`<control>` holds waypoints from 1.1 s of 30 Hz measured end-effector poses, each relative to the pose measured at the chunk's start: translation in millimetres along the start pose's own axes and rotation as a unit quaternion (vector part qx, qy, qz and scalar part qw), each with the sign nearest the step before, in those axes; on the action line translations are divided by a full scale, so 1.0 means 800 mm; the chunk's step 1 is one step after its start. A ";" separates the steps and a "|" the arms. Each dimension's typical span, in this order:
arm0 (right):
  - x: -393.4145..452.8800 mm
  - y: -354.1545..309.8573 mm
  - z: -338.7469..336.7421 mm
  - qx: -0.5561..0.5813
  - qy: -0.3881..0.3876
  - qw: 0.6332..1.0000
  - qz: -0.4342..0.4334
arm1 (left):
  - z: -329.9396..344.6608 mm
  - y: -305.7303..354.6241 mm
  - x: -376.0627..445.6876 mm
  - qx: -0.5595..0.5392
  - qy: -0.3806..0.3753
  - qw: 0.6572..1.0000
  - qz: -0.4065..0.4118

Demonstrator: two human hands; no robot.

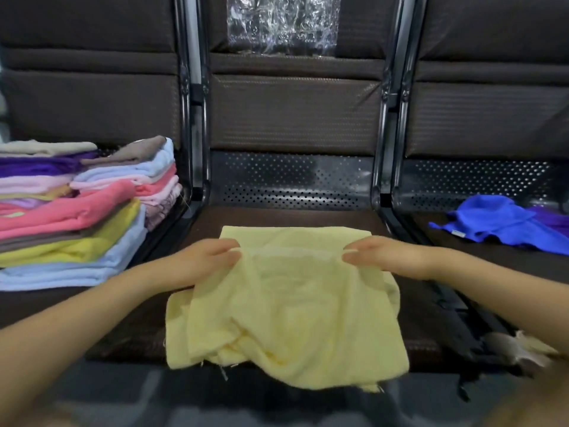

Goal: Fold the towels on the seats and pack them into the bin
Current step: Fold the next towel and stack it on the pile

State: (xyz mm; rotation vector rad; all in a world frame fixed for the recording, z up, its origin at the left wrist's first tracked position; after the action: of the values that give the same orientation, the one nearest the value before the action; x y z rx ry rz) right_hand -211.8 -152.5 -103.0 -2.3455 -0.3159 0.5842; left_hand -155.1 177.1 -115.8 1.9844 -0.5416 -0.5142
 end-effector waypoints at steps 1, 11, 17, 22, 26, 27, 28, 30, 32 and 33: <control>-0.004 0.004 -0.013 0.087 0.022 0.996 -0.004 | -0.009 0.011 -0.002 -0.020 0.029 0.999 0.016; 0.046 0.025 -0.077 0.071 0.322 0.927 0.181 | -0.067 0.016 0.104 0.118 0.223 0.967 0.023; 0.094 0.072 -0.062 -0.230 0.217 0.920 0.232 | -0.047 -0.048 0.156 0.285 0.138 0.945 -0.086; 0.115 0.079 -0.051 -0.279 0.191 0.914 0.223 | -0.033 -0.075 0.165 0.330 0.136 0.929 -0.100; 0.112 0.084 -0.051 -0.305 0.200 0.905 0.218 | -0.039 -0.074 0.165 0.245 0.152 0.954 -0.087; 0.111 0.085 -0.051 -0.301 0.206 0.905 0.219 | -0.040 -0.074 0.166 0.243 0.151 0.955 -0.079; 0.111 0.086 -0.051 -0.294 0.210 0.906 0.221 | -0.041 -0.073 0.166 0.242 0.147 0.956 -0.074; 0.110 0.083 -0.051 -0.293 0.200 0.908 0.224 | -0.043 -0.072 0.162 0.248 0.127 0.957 -0.084; 0.111 0.082 -0.051 -0.286 0.185 0.912 0.230 | -0.044 -0.071 0.160 0.259 0.107 0.955 -0.096; 0.111 0.082 -0.050 -0.271 0.182 0.916 0.232 | -0.044 -0.070 0.161 0.260 0.102 0.956 -0.094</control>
State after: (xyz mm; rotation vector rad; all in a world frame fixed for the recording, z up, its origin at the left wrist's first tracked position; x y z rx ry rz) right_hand -110.5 -189.7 -149.6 -3.0324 0.3064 0.2715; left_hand -21.9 152.5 -167.1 2.5760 -0.3832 -0.2896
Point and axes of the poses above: each hand's wrist, its own x-axis towards the middle knuckle, its own z-axis out of the palm, y = z × x, the point moved 1 cm from there along x, towards the middle knuckle, and after that the axes turned 11 degrees about -x, right-handed, at the moved point
